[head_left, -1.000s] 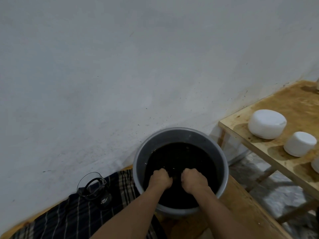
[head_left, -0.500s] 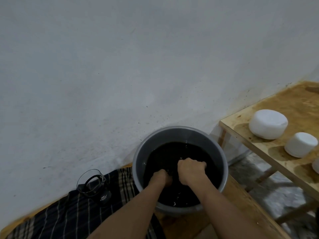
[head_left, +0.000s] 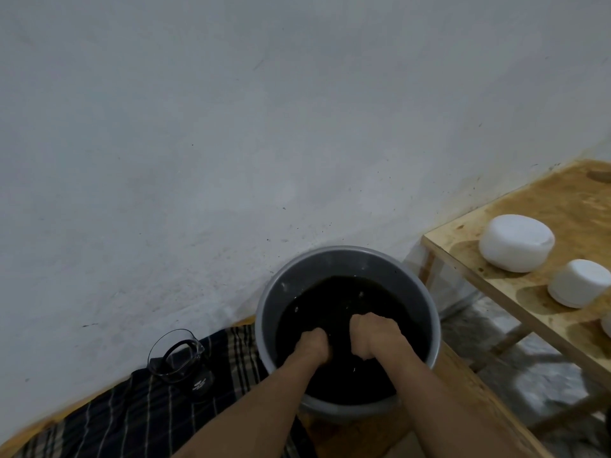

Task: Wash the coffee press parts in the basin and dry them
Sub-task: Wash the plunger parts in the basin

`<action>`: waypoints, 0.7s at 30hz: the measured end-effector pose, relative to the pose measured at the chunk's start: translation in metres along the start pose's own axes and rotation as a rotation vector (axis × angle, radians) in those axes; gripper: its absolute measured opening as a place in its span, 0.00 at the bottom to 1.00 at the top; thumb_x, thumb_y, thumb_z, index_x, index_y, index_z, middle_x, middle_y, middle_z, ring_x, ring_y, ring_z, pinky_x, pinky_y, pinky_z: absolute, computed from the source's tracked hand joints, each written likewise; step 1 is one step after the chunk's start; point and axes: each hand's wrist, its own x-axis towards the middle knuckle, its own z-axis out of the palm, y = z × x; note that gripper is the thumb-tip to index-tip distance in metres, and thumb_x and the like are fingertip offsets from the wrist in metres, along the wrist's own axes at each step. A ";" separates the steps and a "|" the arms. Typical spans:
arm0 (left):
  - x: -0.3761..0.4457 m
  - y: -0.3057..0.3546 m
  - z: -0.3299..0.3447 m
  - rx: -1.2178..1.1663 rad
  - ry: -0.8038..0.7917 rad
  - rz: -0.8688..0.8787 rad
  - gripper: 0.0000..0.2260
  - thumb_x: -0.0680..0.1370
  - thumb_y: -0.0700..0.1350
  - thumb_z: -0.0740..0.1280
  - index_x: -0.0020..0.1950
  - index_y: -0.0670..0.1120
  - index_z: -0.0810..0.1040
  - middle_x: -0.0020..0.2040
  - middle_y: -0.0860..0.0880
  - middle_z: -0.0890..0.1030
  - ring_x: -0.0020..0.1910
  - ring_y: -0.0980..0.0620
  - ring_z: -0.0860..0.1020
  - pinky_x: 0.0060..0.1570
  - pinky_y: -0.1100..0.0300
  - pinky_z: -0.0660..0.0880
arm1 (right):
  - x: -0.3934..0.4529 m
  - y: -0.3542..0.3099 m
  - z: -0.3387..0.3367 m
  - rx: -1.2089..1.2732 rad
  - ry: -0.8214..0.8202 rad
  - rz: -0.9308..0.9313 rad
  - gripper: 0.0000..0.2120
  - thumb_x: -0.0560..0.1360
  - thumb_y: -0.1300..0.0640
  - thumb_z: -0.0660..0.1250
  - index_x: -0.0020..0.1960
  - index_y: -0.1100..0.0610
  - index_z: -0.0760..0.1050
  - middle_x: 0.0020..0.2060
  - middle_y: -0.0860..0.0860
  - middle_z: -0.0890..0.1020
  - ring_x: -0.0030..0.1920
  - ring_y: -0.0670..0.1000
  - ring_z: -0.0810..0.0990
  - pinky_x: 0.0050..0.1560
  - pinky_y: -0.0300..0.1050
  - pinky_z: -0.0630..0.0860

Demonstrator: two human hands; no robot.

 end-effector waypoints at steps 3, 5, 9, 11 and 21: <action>0.000 -0.003 -0.004 -0.258 0.107 0.112 0.13 0.80 0.38 0.60 0.60 0.41 0.80 0.59 0.41 0.80 0.59 0.45 0.78 0.57 0.60 0.73 | 0.008 0.010 0.018 0.261 -0.053 -0.004 0.07 0.78 0.57 0.64 0.51 0.58 0.79 0.47 0.55 0.81 0.48 0.53 0.79 0.48 0.45 0.75; -0.004 -0.001 -0.010 -0.371 0.225 0.184 0.13 0.79 0.36 0.63 0.59 0.44 0.82 0.58 0.44 0.82 0.58 0.48 0.79 0.56 0.66 0.72 | 0.012 0.009 0.028 0.391 -0.046 -0.029 0.09 0.79 0.57 0.62 0.47 0.58 0.80 0.40 0.52 0.79 0.42 0.49 0.77 0.42 0.41 0.73; -0.015 0.004 -0.026 -0.398 0.521 0.416 0.14 0.76 0.33 0.66 0.59 0.43 0.83 0.56 0.46 0.84 0.56 0.57 0.78 0.51 0.78 0.65 | 0.015 -0.003 0.028 0.547 0.116 0.002 0.10 0.78 0.60 0.62 0.42 0.60 0.81 0.38 0.54 0.81 0.40 0.52 0.79 0.38 0.40 0.69; -0.020 0.004 -0.036 -0.364 0.620 0.532 0.14 0.75 0.32 0.67 0.58 0.41 0.83 0.56 0.44 0.84 0.55 0.53 0.79 0.53 0.78 0.65 | 0.015 -0.008 0.027 0.625 0.249 0.001 0.10 0.77 0.60 0.63 0.49 0.62 0.83 0.46 0.58 0.84 0.49 0.56 0.82 0.42 0.38 0.69; -0.034 -0.003 -0.065 -0.308 0.746 0.644 0.16 0.74 0.34 0.69 0.62 0.39 0.79 0.59 0.46 0.81 0.57 0.53 0.77 0.58 0.70 0.67 | 0.000 -0.030 0.001 0.579 0.459 -0.047 0.11 0.77 0.58 0.62 0.52 0.61 0.80 0.52 0.60 0.83 0.54 0.61 0.81 0.53 0.50 0.78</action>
